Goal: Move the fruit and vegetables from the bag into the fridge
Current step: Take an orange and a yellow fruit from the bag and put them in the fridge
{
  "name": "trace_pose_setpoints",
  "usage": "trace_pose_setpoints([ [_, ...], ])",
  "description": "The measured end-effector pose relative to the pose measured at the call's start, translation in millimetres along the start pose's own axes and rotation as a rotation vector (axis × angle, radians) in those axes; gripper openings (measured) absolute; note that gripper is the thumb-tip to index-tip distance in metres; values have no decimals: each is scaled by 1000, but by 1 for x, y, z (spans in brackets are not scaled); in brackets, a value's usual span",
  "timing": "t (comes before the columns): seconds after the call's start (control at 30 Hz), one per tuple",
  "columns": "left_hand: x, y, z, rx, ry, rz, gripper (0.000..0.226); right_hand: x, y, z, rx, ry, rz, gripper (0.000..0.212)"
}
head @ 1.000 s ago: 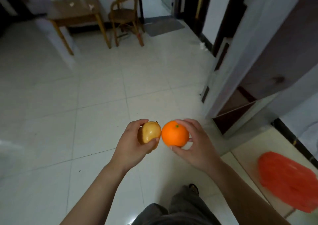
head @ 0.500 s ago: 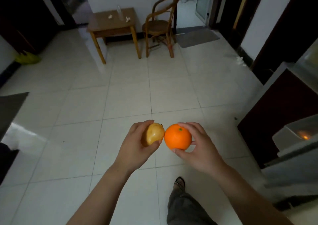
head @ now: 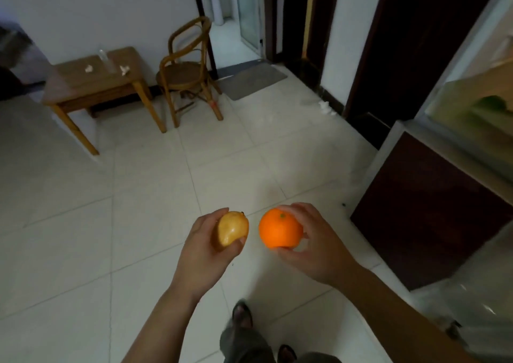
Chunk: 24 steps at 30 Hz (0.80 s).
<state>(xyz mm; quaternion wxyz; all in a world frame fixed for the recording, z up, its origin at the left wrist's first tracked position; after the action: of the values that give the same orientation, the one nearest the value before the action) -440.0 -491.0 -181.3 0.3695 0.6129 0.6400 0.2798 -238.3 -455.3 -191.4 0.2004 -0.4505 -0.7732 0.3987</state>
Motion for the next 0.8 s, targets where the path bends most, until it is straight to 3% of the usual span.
trace_pose_setpoints([
  [0.47, 273, 101, 27, 128, -330, 332, 63, 106, 70, -159, -63, 345, 300, 71],
  [0.8, 357, 216, 149, 117, -688, 587, 70, 39, 114, -248, 1, 776, 508, 70],
])
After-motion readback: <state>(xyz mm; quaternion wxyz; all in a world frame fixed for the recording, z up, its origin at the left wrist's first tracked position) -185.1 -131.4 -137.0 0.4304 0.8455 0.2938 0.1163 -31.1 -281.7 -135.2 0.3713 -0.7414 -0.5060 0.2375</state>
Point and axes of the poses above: each hand's wrist, its own x-axis towards the middle knuckle, its own z-axis out of the palm, y = z × x, the point moved 10 cm from there along x, towards the middle knuckle, and after that the axes turned 14 degrees about -y, right-handed, at the moved point
